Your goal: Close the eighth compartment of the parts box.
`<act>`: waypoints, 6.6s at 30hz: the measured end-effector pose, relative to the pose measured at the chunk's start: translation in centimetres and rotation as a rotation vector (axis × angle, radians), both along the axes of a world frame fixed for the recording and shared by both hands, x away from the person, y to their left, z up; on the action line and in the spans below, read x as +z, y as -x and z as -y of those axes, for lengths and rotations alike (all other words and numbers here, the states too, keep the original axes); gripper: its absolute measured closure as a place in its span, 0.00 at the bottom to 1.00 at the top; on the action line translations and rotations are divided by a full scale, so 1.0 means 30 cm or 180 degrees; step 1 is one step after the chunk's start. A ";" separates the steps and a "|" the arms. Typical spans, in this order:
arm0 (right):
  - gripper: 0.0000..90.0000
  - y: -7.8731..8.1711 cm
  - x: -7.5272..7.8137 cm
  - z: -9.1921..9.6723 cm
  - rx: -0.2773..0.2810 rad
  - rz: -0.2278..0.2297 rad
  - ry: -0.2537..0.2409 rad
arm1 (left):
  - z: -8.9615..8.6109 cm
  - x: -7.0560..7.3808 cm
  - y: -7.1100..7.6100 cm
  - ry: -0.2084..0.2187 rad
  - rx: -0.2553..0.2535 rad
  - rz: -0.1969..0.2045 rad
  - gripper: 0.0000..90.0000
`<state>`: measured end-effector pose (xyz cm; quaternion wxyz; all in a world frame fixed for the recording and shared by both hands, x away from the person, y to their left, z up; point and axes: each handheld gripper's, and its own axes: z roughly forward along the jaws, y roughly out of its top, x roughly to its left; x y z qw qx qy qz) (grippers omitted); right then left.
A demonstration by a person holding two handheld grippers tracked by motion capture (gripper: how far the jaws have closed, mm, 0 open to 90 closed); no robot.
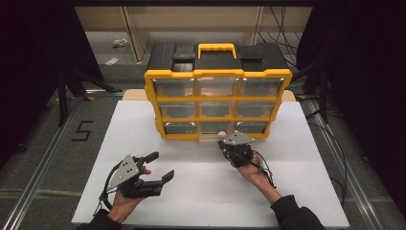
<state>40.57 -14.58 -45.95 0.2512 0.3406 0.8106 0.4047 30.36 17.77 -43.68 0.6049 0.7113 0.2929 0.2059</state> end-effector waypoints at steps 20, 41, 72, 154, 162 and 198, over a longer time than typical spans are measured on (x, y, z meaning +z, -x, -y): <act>1.00 -0.025 -0.006 -0.007 -0.0046 0.0040 0.0003 | -0.001 0.000 0.001 -0.0014 0.0005 0.0003 0.21; 1.00 -0.060 -0.016 -0.016 -0.0134 0.0091 -0.0014 | 0.000 0.000 0.001 -0.0004 0.0004 0.0003 0.21; 1.00 -0.105 -0.033 -0.028 -0.0215 0.0135 0.0018 | -0.001 0.000 0.001 0.0005 0.0000 0.0004 0.21; 0.84 -0.107 -0.003 -0.008 -0.0248 0.0083 -0.0157 | -0.003 0.001 0.004 0.0012 -0.0004 0.0012 0.21; 0.73 -0.063 0.030 0.013 -0.0166 0.0019 -0.0296 | -0.002 0.001 0.004 0.0012 0.0000 0.0013 0.21; 0.35 0.136 0.143 0.052 0.0170 0.0231 -0.0864 | -0.001 0.001 0.005 0.0005 -0.0008 0.0013 0.21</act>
